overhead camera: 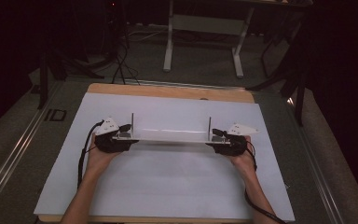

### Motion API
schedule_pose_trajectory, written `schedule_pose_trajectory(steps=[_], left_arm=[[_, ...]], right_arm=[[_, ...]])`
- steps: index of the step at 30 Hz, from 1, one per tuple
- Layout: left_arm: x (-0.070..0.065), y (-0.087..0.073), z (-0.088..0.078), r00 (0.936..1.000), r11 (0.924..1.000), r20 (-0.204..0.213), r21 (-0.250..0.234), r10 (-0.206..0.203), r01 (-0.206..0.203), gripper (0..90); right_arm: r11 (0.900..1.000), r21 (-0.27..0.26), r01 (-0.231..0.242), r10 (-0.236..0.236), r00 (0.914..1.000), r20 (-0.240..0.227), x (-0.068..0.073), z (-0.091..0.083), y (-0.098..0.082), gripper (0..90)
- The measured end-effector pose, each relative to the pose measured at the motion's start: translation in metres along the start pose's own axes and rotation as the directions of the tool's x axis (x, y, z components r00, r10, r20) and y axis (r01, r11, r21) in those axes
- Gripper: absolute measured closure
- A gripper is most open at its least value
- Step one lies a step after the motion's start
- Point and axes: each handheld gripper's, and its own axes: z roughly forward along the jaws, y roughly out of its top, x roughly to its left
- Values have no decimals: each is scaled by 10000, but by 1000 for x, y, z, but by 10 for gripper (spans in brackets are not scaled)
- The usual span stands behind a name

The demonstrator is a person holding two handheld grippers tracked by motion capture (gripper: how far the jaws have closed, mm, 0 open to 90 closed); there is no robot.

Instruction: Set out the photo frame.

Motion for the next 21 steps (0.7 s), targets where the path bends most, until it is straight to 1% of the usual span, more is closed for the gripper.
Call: schedule_pose_trajectory(steps=[2, 8, 18, 21], left_arm=[[1, 0, 0, 10000, 10000, 36, -58, -22, 22, 371], [3, -1, 1, 9999, 9997, 73, -218, -71, 73, 367], [1, -4, 0, 9999, 9989, 10, -447, 135, -134, 372], [1, -4, -1, 9998, 9980, 11, -601, 176, -175, 372]], right_arm=[[9999, -37, -100, 100, 9999, -11, 0, 0, 0, 413], [9997, -159, -174, 174, 9998, 3, -1, -1, 1, 410], [9996, -161, -227, 228, 9997, 46, -2, 0, 1, 405], [9995, -164, -276, 276, 9996, 47, -2, 0, 1, 405]])
